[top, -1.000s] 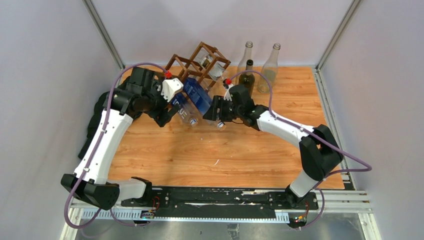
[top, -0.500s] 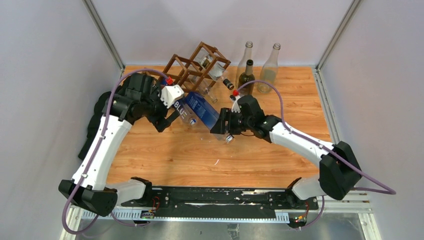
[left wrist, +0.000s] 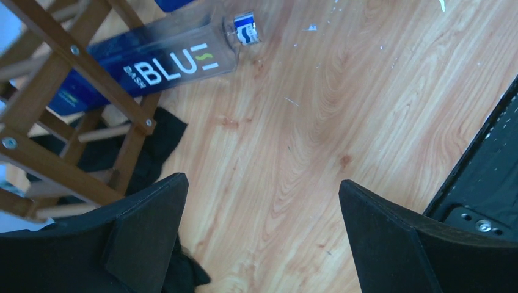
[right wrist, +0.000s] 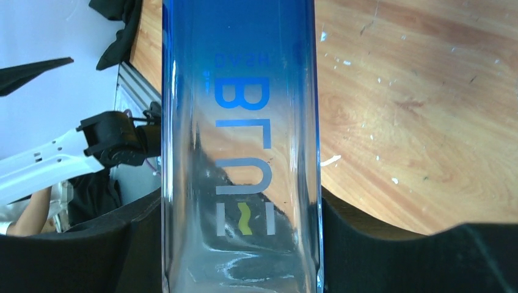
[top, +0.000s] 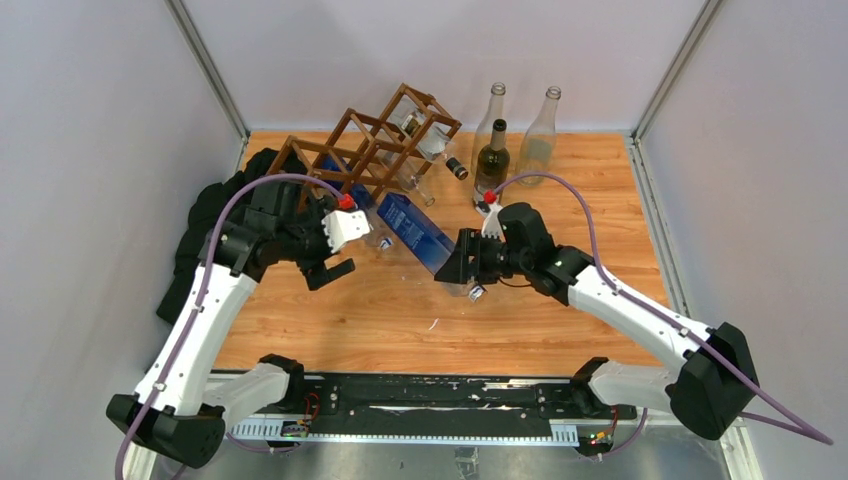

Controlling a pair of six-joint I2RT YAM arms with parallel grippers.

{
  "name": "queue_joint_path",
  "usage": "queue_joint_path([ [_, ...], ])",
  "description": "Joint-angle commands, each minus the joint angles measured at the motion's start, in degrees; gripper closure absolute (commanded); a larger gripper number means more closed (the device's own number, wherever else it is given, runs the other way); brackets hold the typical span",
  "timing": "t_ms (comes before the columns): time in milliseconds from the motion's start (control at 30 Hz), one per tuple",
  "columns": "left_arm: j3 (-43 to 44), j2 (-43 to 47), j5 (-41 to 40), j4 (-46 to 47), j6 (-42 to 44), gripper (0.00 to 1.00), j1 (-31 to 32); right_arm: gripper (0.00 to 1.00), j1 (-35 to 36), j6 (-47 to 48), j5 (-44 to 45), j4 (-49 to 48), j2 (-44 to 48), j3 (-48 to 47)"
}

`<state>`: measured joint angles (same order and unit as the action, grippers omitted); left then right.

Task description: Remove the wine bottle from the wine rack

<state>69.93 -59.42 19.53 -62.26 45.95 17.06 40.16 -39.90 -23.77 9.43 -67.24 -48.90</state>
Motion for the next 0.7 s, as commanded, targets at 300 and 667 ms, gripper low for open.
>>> queue_joint_path([
  [300, -6.1, 7.4, 4.0, 4.0, 30.2, 0.0, 11.2, 1.0, 6.1, 4.8, -11.1, 9.7, 1.3, -11.8],
  [667, -12.9, 9.8, -0.4, 13.1, 24.9, 0.0, 20.3, 1.0, 11.9, 6.0, -12.4, 16.5, -4.2, -22.4],
])
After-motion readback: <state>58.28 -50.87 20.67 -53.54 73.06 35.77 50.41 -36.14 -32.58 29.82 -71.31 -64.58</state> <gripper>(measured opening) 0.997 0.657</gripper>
